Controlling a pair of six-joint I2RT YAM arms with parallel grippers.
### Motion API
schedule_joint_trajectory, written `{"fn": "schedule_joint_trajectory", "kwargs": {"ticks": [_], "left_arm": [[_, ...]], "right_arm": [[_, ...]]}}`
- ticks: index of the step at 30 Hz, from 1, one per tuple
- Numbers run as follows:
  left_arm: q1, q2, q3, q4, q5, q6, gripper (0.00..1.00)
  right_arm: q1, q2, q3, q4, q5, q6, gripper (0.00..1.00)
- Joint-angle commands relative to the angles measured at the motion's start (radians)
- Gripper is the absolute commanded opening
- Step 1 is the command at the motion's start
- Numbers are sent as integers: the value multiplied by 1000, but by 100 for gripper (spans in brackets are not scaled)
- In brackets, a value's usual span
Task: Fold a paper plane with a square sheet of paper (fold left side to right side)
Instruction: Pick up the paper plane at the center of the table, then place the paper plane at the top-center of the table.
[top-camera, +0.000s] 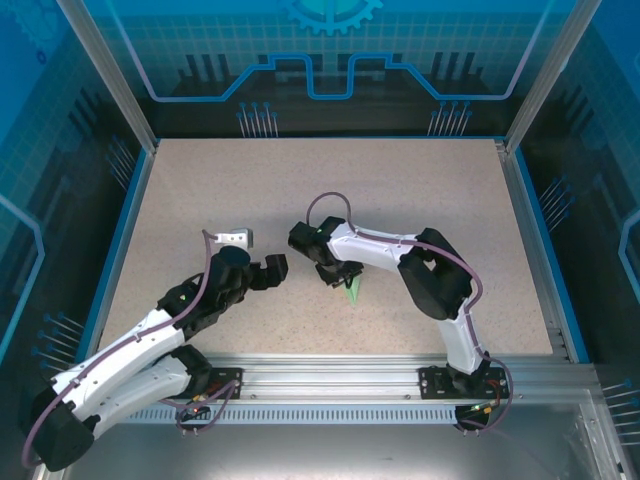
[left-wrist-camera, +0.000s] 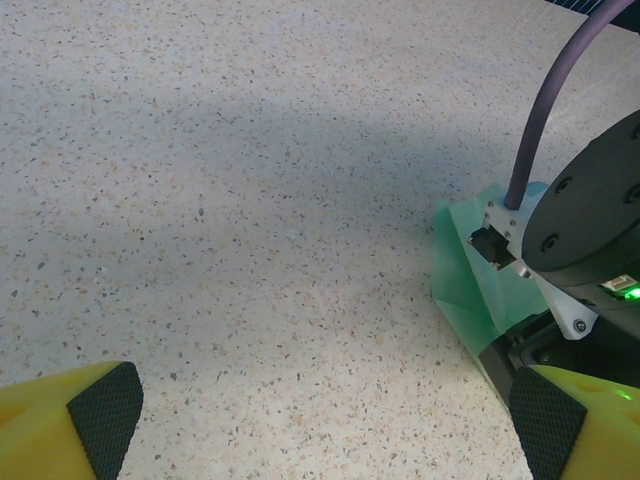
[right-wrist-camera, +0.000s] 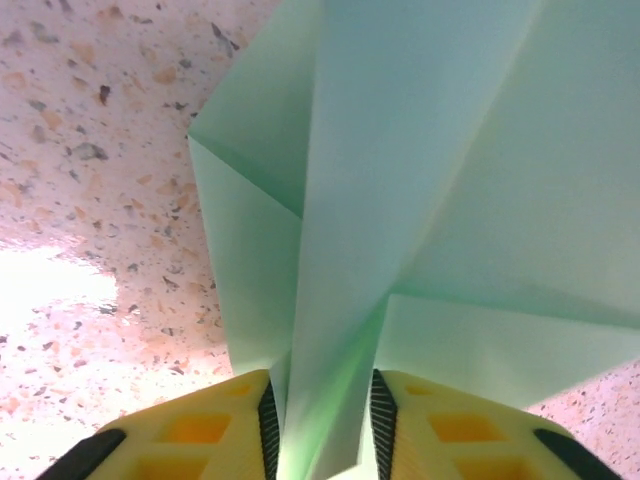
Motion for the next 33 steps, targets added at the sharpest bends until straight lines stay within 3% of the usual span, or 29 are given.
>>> {"fn": "schedule_joint_trajectory", "kwargs": {"ticks": [1,7,15,21,26,33], "left_arm": [[4,-12,-11,-9,-18,-2,98],[4,-12,-8,-9,-12,2,98],[4,-9,3,-8,-3,12,99],[4,7,8,-2,10,14,98],[4,27,14,0,21,11,98],[4,48,26,2,31,12,99]], "right_arm": [[-14,-44,-13,-19,20,8,25],[-50,-112,-50,5,-5,0,7],[-281,-217,-87,146,-251,-21,7],[-395,-72,104,124,-260,-52,7],[-407,67,274,61,-212,-83,8],[-408,158,340,57,-242,-90,9]]}}
